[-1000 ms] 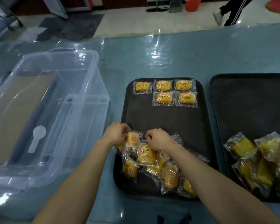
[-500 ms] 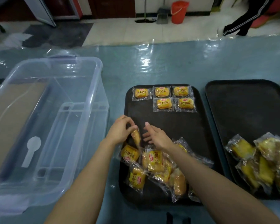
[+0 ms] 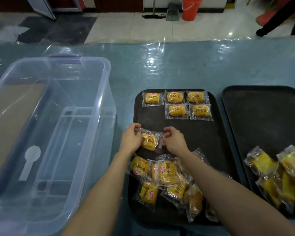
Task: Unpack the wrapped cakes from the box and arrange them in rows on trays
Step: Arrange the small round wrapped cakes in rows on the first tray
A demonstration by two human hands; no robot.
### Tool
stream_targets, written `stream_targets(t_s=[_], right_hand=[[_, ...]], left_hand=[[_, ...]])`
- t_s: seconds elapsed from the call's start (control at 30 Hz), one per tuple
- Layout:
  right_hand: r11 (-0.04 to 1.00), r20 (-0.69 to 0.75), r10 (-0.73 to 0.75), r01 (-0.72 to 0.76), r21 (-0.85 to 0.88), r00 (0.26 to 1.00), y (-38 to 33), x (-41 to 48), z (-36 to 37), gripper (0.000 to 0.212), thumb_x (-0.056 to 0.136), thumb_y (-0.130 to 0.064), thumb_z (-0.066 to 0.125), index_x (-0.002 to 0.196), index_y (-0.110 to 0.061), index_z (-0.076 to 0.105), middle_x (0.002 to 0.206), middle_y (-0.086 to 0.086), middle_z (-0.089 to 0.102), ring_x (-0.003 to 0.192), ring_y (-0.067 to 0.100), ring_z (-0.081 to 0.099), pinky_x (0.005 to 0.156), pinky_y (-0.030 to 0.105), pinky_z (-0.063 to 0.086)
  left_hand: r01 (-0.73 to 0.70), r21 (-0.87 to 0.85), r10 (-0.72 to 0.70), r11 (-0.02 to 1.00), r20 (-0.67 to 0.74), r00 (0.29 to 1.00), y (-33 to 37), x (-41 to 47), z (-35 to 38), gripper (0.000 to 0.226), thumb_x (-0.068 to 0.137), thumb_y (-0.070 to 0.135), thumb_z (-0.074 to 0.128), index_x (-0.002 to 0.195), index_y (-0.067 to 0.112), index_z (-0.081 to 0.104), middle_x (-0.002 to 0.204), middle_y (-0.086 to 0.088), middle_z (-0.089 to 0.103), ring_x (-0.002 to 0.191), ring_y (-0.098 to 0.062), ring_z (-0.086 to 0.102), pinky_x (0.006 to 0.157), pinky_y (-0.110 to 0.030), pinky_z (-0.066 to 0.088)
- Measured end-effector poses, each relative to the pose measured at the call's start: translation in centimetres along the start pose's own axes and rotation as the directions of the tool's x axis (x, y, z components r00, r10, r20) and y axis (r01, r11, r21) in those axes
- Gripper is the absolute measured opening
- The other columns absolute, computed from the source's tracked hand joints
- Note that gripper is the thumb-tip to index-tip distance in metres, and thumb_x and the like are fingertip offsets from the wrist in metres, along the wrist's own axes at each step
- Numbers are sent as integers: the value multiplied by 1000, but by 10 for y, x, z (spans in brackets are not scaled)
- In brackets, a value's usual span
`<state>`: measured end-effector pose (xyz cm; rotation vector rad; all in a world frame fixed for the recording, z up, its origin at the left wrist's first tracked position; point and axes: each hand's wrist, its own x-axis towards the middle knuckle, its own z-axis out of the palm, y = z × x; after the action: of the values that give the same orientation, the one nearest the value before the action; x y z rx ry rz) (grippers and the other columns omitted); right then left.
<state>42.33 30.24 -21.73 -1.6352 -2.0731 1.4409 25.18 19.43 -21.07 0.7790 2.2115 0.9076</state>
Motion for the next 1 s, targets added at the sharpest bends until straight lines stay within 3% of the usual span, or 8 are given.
stream_targets(t_s=[0.07,0.13,0.2,0.27,0.4,0.57,0.67,1.0], right_hand=[[994,-69,-68,62,-85,995,-3,5,-1,57,97,-16,72,151,-19,53,130,-2,67,113,15,67,99,41,60],[932,-15,-252,239,-273,968,-7,4,-1,71,92,-35,78,155,-22,49,149,-1,54,133,18,54,112,43,50],[787,135,-388,403,-466,912,-8,2,-1,87,85,-53,81,157,-21,46,157,-2,46,144,22,41,119,48,42],[647,225,-421,465,-604,879,-8,3,2,90,83,-60,82,156,-21,47,156,-2,50,144,24,41,116,50,42],[582,207,-429,444,-681,879,-7,6,13,74,89,-51,79,150,-22,50,143,-1,56,135,25,47,109,47,45],[577,184,-456,447,-683,871,-8,4,15,70,93,-44,76,152,-19,46,147,2,53,136,27,47,109,49,47],[529,208,-493,482,-698,844,-5,3,11,61,94,-45,76,145,-22,55,147,-2,55,140,24,44,111,47,45],[468,180,-491,432,-771,853,-37,31,14,56,88,-45,81,134,-16,66,133,3,64,130,28,48,108,45,43]], left_hand=[[-40,43,37,998,79,996,-5,-3,-1,55,97,7,68,148,25,58,139,3,62,131,-17,59,111,-35,49],[-150,253,115,956,147,982,-12,-1,0,77,85,18,79,156,31,51,156,2,49,145,-20,46,124,-43,39],[-245,462,171,852,197,965,-16,1,2,83,84,25,81,160,31,48,161,0,43,150,-25,36,125,-46,29],[-288,553,208,782,203,957,-19,3,3,77,88,25,79,158,31,50,157,0,47,146,-26,37,119,-44,29],[-261,628,221,733,143,965,-20,4,6,79,87,34,86,158,34,50,146,1,53,138,-25,41,115,-42,32],[-211,676,216,706,78,973,-15,8,7,79,86,45,87,156,36,52,142,1,56,133,-26,44,112,-43,35],[-213,676,197,705,103,975,-13,11,2,81,86,52,86,157,38,51,142,2,56,134,-25,43,112,-44,34],[-119,710,249,694,-81,965,-5,34,0,65,90,44,85,150,44,60,124,2,57,123,-24,48,107,-42,38]])
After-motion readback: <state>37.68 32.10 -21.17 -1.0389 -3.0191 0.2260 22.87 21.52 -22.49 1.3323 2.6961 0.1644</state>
